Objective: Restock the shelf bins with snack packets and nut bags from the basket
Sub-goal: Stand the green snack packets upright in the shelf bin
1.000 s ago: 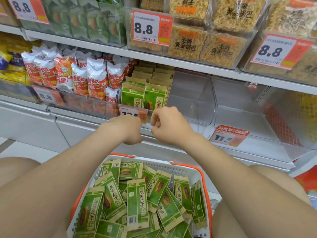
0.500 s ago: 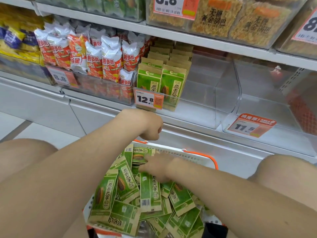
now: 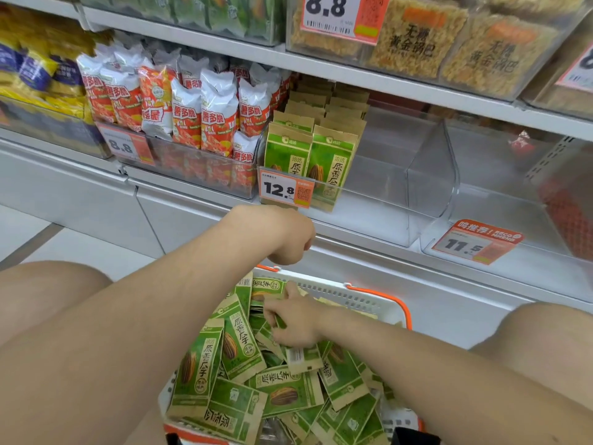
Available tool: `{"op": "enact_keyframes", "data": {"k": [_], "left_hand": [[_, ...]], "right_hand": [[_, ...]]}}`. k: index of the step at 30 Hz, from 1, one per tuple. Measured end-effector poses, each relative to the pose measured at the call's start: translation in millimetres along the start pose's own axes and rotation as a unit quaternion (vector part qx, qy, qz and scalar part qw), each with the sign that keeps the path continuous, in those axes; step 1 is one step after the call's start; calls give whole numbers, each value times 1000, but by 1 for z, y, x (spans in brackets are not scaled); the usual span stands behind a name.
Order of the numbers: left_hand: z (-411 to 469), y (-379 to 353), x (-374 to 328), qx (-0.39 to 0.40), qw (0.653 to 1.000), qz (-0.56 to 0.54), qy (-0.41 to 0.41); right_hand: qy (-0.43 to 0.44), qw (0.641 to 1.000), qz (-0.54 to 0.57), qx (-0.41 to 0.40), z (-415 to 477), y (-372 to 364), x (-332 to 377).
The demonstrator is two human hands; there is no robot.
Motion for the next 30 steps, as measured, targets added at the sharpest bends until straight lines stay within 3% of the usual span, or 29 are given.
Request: {"op": "enact_keyframes", "data": {"k": [4,6,10,13,14,15,16,17,18,19,21,25,30], "left_hand": [[-15,13,15,-21,997,46,55],[-25,26,25,-60,991,62,106],[-40,46,45,-172,968,-25,183],[-41,47,50,-229,934,-197,189],[-38,44,47,-231,908,-299,179],[-33,37,42,-230,853,-438,166],[-28,31,33,-220,770,-582,145],[-25,29,25,-218,690,-678,127],[-22,30,24,-232,641,-722,118],[-20,32,26,-251,614,-739,118],[-20,39,33,-299,602,-733,108],[-19,56,34,-360,571,-737,23],[-18,62,30,-380,486,-786,-29]], "right_hand": [[27,985,167,-45,-17,58,7],[41,950,298,-88,-32,87,8],[49,840,501,-203,-63,132,3],[52,716,643,-267,-81,155,-5],[63,675,681,-277,-85,161,-9],[75,640,710,-283,-89,166,-12],[87,617,728,-286,-94,171,-15],[92,608,733,-291,-99,178,-17],[98,609,726,-305,-103,185,-20],[100,621,704,-330,-108,192,-24],[88,648,650,-387,-117,204,-32],[27,651,636,-413,-126,209,-48],[3,711,578,-400,-123,211,-51]]}}
Point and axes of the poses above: each hand's wrist, its own z-axis towards the middle knuckle, its own y-axis out of the back of the hand, x = y × z, the point moved 8 cm from there along z, towards the middle knuckle, and after that the axes turned 7 degrees about -y, right-handed, at the moved point
